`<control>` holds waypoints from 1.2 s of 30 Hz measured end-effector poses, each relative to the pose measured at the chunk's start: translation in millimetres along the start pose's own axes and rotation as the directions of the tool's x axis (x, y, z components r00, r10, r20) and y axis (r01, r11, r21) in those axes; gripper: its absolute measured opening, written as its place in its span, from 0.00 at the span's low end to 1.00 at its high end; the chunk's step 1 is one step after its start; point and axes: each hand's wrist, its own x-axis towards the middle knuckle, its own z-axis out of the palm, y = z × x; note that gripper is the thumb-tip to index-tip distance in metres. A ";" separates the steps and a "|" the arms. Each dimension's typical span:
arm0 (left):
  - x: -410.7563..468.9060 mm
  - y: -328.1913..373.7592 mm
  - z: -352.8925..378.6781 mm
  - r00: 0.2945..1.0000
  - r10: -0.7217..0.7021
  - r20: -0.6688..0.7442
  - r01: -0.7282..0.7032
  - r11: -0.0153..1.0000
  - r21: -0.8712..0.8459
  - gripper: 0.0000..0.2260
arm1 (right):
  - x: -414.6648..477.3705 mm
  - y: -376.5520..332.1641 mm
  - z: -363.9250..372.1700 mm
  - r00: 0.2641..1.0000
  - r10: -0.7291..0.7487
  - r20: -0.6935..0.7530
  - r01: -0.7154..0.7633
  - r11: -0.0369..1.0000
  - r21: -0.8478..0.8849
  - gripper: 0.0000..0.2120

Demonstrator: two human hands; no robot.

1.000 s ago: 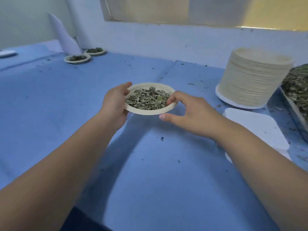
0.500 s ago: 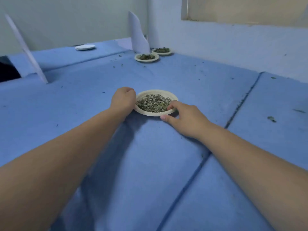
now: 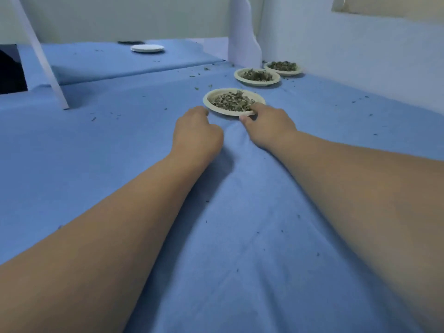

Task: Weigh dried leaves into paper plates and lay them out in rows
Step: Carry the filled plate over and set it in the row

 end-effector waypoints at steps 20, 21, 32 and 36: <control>5.2 -3.8 17.5 0.981 0.193 0.007 -0.190 0.957 0.220 0.12 | 117.3 -24.4 33.8 0.998 -0.020 -0.051 0.022 0.999 0.029 0.24; 5.3 -3.5 18.9 0.979 0.206 0.004 -0.201 0.951 0.234 0.12 | 115.2 -23.4 33.2 0.999 -0.012 -0.041 0.013 1.000 0.028 0.25; -34.0 37.1 38.6 0.844 0.425 0.327 -0.521 0.792 0.318 0.15 | 1.4 25.1 -8.1 0.988 -0.026 0.155 0.038 0.996 -0.076 0.22; -48.3 41.2 41.4 0.832 0.429 0.353 -0.546 0.748 0.378 0.11 | -52.4 56.2 -27.5 0.991 -0.082 0.103 0.086 0.996 -0.034 0.20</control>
